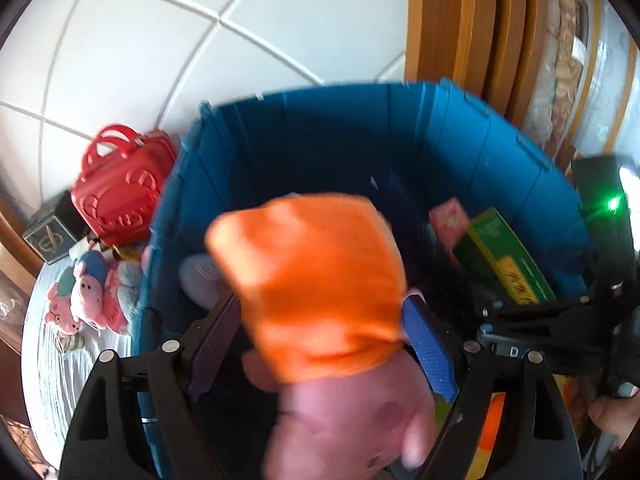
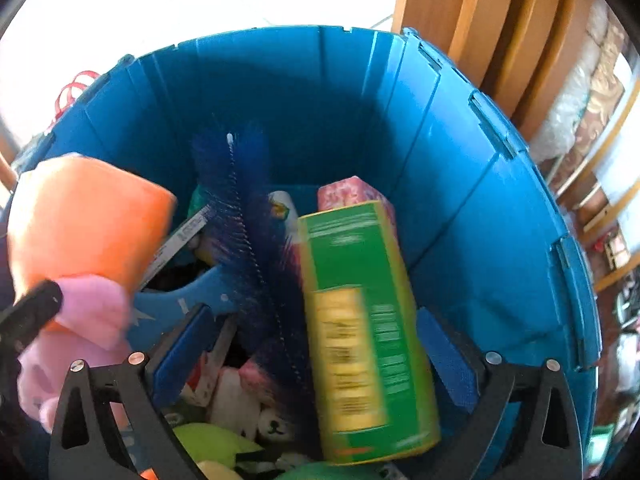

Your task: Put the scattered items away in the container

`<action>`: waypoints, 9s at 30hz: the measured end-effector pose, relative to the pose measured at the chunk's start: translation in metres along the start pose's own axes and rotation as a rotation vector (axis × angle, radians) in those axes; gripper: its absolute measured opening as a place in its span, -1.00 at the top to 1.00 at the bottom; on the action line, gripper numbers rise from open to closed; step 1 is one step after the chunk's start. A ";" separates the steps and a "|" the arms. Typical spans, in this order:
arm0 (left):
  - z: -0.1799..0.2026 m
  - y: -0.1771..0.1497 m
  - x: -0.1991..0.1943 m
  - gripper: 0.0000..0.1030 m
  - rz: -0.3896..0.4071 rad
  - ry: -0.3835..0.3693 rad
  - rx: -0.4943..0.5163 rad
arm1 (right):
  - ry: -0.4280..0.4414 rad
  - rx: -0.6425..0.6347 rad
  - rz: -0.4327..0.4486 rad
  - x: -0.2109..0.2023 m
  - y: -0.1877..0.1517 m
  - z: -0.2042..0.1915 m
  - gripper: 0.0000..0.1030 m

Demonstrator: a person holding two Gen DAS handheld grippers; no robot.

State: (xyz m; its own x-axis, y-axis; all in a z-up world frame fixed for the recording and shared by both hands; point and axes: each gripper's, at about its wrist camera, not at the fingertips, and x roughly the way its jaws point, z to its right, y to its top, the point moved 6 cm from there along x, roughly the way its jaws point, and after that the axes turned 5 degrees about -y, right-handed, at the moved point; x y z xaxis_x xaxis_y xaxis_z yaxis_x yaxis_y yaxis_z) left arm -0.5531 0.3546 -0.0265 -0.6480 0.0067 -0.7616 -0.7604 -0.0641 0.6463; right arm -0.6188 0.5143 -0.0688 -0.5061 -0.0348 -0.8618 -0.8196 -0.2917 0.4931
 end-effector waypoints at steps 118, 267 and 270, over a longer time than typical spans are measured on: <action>-0.659 -0.280 0.065 -0.63 -0.157 0.233 -0.429 | -0.003 0.047 -0.192 0.175 -0.140 -0.435 -1.00; -0.599 -0.333 0.085 -0.45 -0.321 0.135 -0.328 | 0.135 -0.118 -0.129 0.141 -0.143 -0.512 -0.34; -0.599 -0.334 0.092 -0.48 -0.329 0.137 -0.329 | 0.129 -0.125 -0.168 0.155 -0.146 -0.512 -0.70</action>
State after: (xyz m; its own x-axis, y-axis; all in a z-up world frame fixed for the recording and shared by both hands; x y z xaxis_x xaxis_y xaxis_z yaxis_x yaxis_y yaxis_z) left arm -0.3318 -0.2214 -0.3406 -0.3468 -0.0506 -0.9366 -0.8554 -0.3926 0.3380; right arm -0.4403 0.0615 -0.3352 -0.3202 -0.0949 -0.9426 -0.8460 -0.4190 0.3296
